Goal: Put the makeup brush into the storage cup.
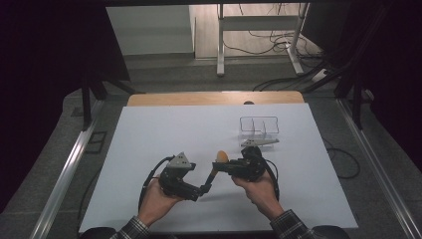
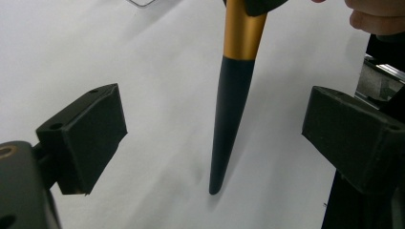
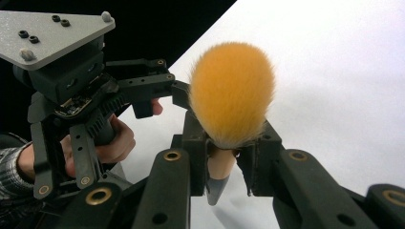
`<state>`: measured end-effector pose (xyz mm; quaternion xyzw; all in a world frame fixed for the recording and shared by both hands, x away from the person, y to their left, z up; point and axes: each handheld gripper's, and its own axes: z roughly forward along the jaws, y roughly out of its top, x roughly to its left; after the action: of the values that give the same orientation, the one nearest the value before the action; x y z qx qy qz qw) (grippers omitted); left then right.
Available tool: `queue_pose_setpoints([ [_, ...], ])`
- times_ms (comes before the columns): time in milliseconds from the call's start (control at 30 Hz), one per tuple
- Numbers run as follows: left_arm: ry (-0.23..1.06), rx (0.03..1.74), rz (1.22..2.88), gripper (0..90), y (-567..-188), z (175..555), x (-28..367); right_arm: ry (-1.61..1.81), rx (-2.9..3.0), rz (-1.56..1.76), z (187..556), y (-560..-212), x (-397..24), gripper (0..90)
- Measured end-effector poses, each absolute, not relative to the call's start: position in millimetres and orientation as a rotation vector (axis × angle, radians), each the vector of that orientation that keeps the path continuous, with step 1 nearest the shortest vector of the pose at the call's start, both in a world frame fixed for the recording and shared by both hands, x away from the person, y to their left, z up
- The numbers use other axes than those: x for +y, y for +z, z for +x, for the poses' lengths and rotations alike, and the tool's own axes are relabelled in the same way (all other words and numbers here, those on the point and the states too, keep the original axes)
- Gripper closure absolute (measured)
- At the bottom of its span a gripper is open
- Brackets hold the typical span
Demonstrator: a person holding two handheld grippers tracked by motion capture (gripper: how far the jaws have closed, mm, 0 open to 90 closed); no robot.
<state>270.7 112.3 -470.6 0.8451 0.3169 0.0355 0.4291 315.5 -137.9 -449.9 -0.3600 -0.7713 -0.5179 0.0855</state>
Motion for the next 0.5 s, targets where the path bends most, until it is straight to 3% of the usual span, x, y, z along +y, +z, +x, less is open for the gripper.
queue_pose_setpoints([
  [500, 0.091, 0.829, 2.124, 5.9, -475.6, 272.4, 121.9, -1.554, -2.324, -1.083, 315.9, -448.7, -144.1, 73.3],
])
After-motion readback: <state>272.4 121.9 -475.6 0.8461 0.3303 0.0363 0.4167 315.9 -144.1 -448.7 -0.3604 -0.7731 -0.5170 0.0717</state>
